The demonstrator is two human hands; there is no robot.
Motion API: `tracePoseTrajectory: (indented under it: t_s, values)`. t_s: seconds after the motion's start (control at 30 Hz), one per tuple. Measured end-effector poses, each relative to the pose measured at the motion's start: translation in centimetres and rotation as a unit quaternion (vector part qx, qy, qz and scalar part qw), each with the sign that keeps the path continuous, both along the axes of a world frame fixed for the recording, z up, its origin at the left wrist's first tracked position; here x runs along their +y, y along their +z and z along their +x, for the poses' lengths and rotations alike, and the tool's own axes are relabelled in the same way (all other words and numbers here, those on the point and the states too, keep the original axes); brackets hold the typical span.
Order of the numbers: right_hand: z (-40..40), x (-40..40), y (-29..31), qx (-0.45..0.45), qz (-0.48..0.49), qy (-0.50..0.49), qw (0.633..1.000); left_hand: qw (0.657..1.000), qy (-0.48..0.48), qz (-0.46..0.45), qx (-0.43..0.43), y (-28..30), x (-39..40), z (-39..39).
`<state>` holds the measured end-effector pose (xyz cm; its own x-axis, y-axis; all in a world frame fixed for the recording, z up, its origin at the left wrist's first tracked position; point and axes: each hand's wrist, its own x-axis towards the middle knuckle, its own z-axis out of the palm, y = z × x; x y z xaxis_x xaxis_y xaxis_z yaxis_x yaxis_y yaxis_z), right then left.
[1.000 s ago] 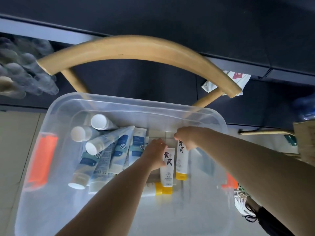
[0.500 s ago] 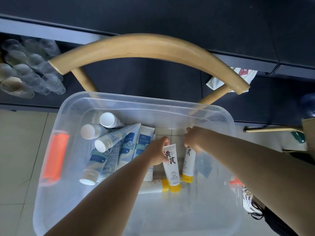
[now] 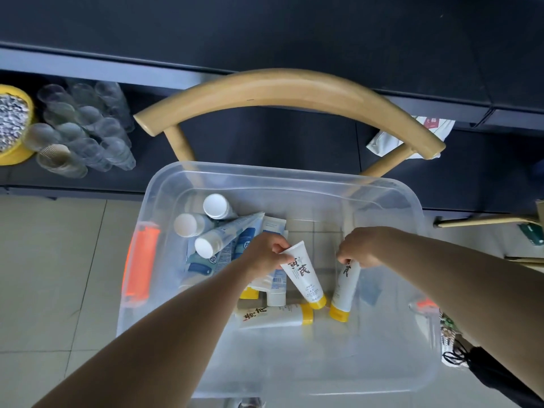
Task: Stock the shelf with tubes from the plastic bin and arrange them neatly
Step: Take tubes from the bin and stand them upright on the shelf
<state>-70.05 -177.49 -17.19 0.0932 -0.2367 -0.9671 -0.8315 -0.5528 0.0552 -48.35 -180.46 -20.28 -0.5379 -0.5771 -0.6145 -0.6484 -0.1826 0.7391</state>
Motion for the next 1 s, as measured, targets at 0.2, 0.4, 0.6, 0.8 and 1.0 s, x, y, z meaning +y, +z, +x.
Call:
tracePoseTrajectory:
  t_s: [0.2, 0.4, 0.6, 0.8, 1.0]
  values:
    - [0.7, 0.1, 1.5, -0.030, -0.018, -0.057, 0.998, 0.999, 0.036, 0.028, 0.004, 1.0, -0.3, 1.0]
    - [1.0, 0.2, 2.8, -0.040, -0.045, -0.105, 0.993, 0.996, 0.063, 0.045, 0.034, 2.8, -1.2, 2.4]
    - [0.5, 0.8, 2.7, -0.029, -0.064, -0.157, 0.985, 0.998, 0.047, 0.029, 0.033, 3.6, -1.8, 3.4]
    - [0.7, 0.2, 2.7, -0.100, -0.128, -0.314, 0.936, 0.999, 0.026, 0.014, 0.016, 3.9, -1.7, 3.5]
    - [1.2, 1.4, 2.9, -0.130, -0.109, -0.459, 0.872, 1.000, 0.016, -0.007, 0.002, 5.2, -2.1, 4.3]
